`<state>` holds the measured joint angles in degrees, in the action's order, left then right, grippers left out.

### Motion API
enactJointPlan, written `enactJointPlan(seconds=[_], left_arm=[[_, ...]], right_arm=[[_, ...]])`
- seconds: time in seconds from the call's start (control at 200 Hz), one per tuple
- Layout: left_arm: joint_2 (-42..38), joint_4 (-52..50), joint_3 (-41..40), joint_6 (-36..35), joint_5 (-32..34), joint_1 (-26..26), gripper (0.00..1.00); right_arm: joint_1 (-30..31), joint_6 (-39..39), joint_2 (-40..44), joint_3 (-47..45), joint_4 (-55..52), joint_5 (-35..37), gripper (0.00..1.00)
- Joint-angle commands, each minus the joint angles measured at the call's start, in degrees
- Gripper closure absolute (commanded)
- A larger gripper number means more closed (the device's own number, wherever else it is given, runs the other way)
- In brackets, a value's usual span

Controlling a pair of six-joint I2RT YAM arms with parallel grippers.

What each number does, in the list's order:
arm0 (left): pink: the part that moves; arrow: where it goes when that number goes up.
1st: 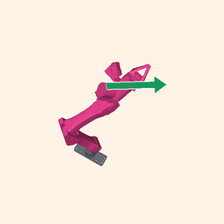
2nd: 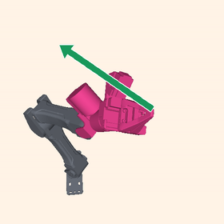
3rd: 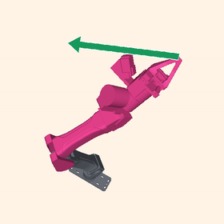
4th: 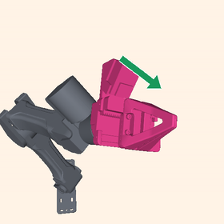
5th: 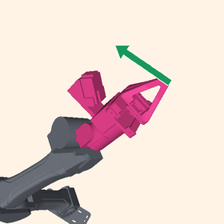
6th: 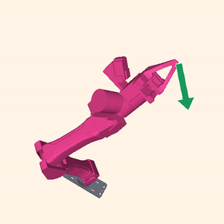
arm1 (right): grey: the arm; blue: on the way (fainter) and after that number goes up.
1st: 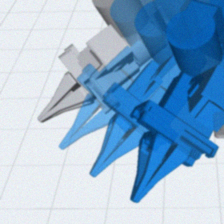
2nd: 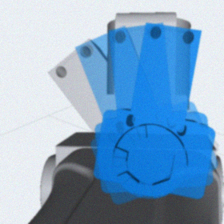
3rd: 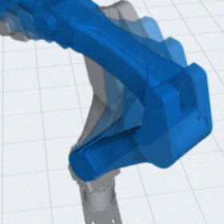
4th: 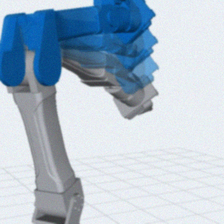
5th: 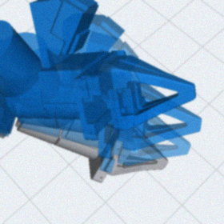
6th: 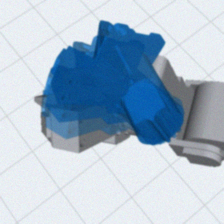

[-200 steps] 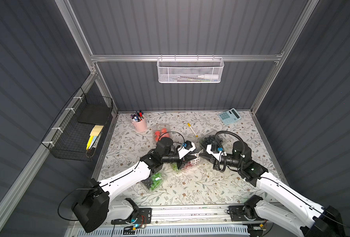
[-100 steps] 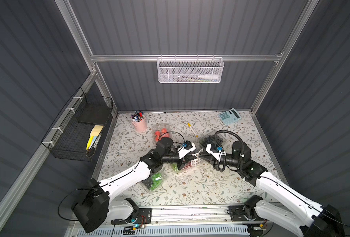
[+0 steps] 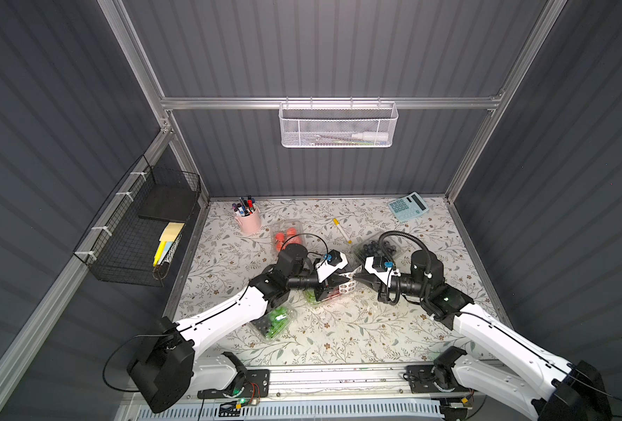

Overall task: Label fruit boxes
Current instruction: Tear off the label from the label sticker, then stick the label on the fruit box.

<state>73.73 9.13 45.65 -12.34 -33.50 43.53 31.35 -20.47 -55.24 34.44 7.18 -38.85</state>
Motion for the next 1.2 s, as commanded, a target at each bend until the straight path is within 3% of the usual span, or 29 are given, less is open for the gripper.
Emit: enactJointPlan(seconds=[0.0,0.75,0.996,1.196], left_arm=[[0.5,-0.1,1.5,1.4,1.7,0.1,1.0],[1.2,-0.2,2.0,3.2,5.9,0.1,1.0],[3.3,-0.3,2.3,7.9,3.7,0.0,1.0],[7.8,6.1,1.5,20.5,-2.1,0.3,1.0]], right_arm=[[0.4,-1.3,0.9,0.1,0.1,-1.1,1.0],[1.2,-2.3,1.3,-0.7,-1.8,-2.1,1.0],[-0.3,9.2,2.5,2.2,-6.7,3.6,1.0],[-7.4,17.6,0.6,8.9,-18.3,3.2,1.0]])
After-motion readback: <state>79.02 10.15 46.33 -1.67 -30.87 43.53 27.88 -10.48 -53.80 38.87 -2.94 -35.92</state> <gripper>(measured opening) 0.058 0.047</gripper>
